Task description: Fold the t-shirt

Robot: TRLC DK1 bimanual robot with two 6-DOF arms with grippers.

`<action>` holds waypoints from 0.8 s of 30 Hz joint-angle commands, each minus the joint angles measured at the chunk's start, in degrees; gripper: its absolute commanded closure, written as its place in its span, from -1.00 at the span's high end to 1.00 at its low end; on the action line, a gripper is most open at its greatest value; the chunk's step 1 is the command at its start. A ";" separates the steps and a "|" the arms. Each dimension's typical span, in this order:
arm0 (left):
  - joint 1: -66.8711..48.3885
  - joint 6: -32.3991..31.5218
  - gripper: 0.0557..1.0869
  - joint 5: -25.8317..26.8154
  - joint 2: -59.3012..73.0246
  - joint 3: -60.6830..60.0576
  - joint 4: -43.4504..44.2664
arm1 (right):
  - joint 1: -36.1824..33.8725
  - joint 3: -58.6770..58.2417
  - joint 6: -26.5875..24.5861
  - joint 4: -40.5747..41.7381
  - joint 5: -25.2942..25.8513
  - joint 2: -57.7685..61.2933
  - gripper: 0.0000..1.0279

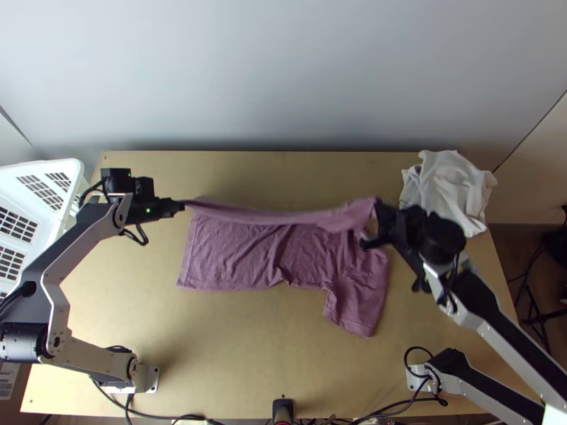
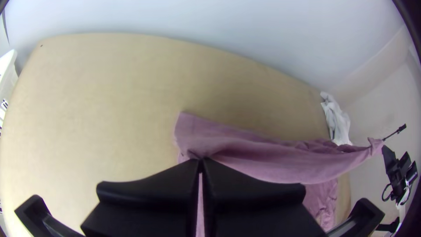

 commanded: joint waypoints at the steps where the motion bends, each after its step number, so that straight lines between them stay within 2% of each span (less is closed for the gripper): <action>1: 0.42 2.40 -0.93 -1.36 -1.47 -3.20 -2.36 | 0.54 -11.35 -0.28 -2.55 1.16 -6.24 -0.95; 6: -0.37 2.66 -0.93 -1.36 -3.23 -4.78 -6.49 | 1.85 -16.01 -0.19 -2.37 1.95 -6.33 -0.95; 13: -1.43 3.01 -0.93 -1.27 -7.18 -8.91 -6.49 | 0.62 -16.62 -1.42 -1.49 2.91 -6.15 -0.95; 19: -0.55 0.81 -0.93 -1.36 -5.69 -3.55 -6.49 | -3.16 -6.25 -4.76 0.35 2.91 -1.05 -0.95; 24: 0.42 -3.05 -0.93 -1.89 -3.93 1.02 -4.73 | -3.60 4.38 -4.85 4.75 2.91 6.86 -0.95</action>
